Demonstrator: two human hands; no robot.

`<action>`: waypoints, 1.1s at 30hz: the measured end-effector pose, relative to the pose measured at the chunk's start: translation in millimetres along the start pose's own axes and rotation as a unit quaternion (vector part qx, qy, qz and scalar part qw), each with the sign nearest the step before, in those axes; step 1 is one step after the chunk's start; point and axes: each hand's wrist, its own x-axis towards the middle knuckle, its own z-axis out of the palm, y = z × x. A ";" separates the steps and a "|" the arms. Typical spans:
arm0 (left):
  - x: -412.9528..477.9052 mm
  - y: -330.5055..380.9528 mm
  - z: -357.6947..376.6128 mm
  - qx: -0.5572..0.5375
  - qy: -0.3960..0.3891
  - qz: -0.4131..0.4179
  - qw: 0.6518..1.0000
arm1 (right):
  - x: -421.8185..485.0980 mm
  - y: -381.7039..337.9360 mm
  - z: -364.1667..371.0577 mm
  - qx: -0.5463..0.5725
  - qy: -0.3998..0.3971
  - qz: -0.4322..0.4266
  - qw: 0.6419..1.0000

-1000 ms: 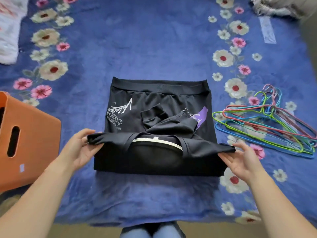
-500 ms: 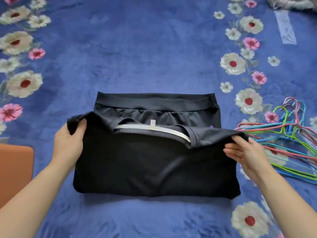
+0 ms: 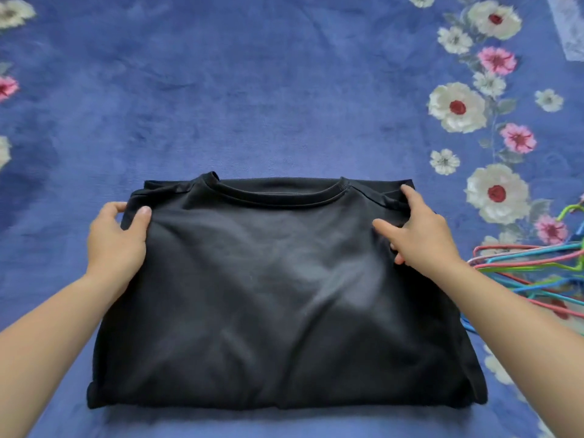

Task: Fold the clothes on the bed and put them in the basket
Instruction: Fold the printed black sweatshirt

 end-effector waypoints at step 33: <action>-113.0 -72.0 22.0 0.308 -0.099 0.277 0.905 | -107.8 15.2 74.8 -0.164 0.089 -0.236 0.954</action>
